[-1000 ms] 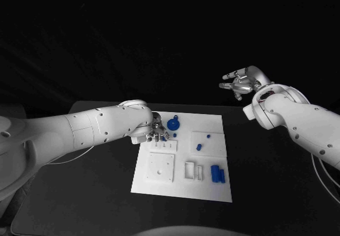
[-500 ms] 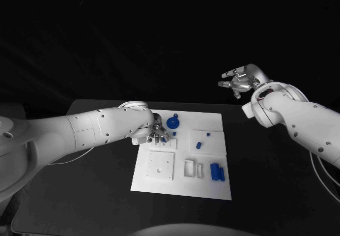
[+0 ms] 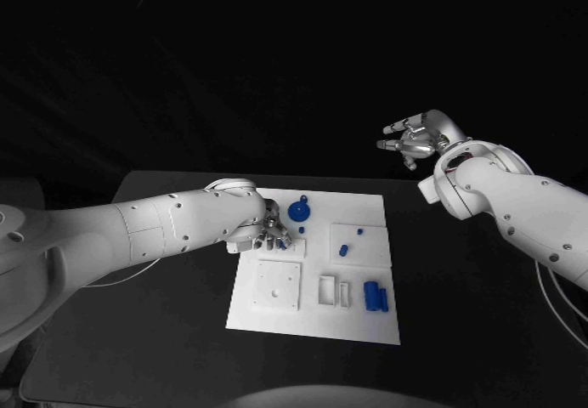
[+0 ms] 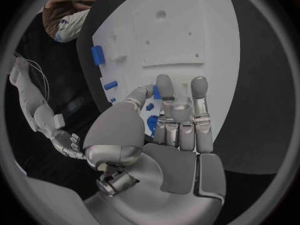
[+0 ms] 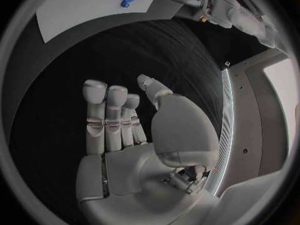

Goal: Assemble the parts on the task board

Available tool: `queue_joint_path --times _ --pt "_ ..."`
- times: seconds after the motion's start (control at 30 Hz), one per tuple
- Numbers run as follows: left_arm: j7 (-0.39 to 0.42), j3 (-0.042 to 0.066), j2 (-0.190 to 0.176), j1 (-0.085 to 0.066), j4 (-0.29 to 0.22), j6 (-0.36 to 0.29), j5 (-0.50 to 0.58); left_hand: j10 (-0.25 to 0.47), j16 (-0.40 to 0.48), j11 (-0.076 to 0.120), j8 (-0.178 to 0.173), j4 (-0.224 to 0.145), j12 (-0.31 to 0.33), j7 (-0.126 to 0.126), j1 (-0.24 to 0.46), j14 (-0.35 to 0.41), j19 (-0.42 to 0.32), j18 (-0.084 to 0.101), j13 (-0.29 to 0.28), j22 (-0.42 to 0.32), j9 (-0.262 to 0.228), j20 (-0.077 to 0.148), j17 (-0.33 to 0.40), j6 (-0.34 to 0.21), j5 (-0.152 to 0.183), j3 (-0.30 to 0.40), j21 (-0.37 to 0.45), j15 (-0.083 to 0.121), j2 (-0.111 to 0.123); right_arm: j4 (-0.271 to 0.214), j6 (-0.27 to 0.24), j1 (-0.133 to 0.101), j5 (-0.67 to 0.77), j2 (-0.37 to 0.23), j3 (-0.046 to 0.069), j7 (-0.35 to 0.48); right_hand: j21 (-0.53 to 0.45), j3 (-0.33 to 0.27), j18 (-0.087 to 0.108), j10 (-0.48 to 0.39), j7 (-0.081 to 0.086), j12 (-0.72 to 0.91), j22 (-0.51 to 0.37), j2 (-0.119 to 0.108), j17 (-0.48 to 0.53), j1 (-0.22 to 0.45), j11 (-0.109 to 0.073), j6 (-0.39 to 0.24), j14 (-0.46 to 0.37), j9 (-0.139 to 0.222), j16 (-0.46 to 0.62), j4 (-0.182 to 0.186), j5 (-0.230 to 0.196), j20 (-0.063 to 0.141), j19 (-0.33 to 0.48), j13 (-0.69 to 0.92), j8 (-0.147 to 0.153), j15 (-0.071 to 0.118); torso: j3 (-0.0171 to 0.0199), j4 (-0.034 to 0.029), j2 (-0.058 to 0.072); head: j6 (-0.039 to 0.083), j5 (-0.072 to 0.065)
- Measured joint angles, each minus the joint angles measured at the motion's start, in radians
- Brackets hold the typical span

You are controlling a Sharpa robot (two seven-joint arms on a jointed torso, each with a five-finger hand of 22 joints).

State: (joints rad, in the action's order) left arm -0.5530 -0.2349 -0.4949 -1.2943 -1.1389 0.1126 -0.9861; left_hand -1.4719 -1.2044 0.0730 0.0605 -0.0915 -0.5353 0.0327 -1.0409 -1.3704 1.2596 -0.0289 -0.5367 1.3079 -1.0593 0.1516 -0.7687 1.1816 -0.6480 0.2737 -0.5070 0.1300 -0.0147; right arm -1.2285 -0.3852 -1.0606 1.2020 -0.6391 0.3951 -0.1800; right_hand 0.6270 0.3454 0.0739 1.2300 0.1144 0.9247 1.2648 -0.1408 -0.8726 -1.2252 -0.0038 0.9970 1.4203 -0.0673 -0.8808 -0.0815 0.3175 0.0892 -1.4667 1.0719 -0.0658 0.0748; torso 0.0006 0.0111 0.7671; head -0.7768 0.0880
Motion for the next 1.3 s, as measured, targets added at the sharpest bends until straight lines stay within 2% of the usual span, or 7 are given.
queue_joint_path --times 0.47,0.73,1.3 --pt "0.001 0.000 -0.005 0.005 0.001 0.000 -0.023 0.000 0.000 0.000 0.003 -0.001 0.000 -0.001 0.000 0.003 0.000 0.000 0.000 0.000 -0.008 0.000 0.000 -0.001 0.003 -0.001 0.000 0.002 0.000 0.002 0.002 0.002 0.000 0.001 0.000 -0.001 0.000 0.000 0.000 0.002 0.000 0.000 -0.001 0.004 -0.002 0.004 0.002 0.000 0.000 0.000 0.000 0.000 0.004 0.000 0.000 0.000 0.000 0.000 0.0000 0.0006 0.000 -0.002 0.002" --pt "0.004 0.000 -0.004 0.007 0.005 0.000 -0.026 0.000 0.000 0.000 0.003 -0.001 0.000 -0.001 0.000 0.003 -0.003 0.000 -0.001 0.000 -0.036 -0.003 0.004 -0.001 -0.002 -0.001 0.000 0.001 0.000 0.002 0.003 0.002 0.000 0.001 0.000 -0.002 0.000 0.000 0.000 0.002 0.000 0.000 -0.001 0.004 -0.001 0.004 0.002 0.000 0.000 0.000 0.000 0.000 0.004 0.000 0.000 0.000 0.000 0.000 0.0005 0.0010 0.000 -0.002 0.003" --pt "0.008 0.001 -0.002 0.008 0.008 0.001 -0.026 0.000 0.000 0.000 0.000 -0.002 0.000 -0.003 0.000 0.004 -0.003 0.000 -0.001 0.000 -0.057 -0.003 0.004 -0.003 -0.001 -0.002 0.000 0.000 0.000 0.003 0.004 0.003 0.000 0.001 0.000 -0.003 0.000 0.004 0.000 0.000 0.002 0.000 -0.002 0.004 -0.002 0.004 0.000 -0.001 0.000 0.000 0.004 -0.004 0.004 0.000 0.000 0.000 0.000 0.000 0.0006 0.0008 0.000 -0.005 0.000"
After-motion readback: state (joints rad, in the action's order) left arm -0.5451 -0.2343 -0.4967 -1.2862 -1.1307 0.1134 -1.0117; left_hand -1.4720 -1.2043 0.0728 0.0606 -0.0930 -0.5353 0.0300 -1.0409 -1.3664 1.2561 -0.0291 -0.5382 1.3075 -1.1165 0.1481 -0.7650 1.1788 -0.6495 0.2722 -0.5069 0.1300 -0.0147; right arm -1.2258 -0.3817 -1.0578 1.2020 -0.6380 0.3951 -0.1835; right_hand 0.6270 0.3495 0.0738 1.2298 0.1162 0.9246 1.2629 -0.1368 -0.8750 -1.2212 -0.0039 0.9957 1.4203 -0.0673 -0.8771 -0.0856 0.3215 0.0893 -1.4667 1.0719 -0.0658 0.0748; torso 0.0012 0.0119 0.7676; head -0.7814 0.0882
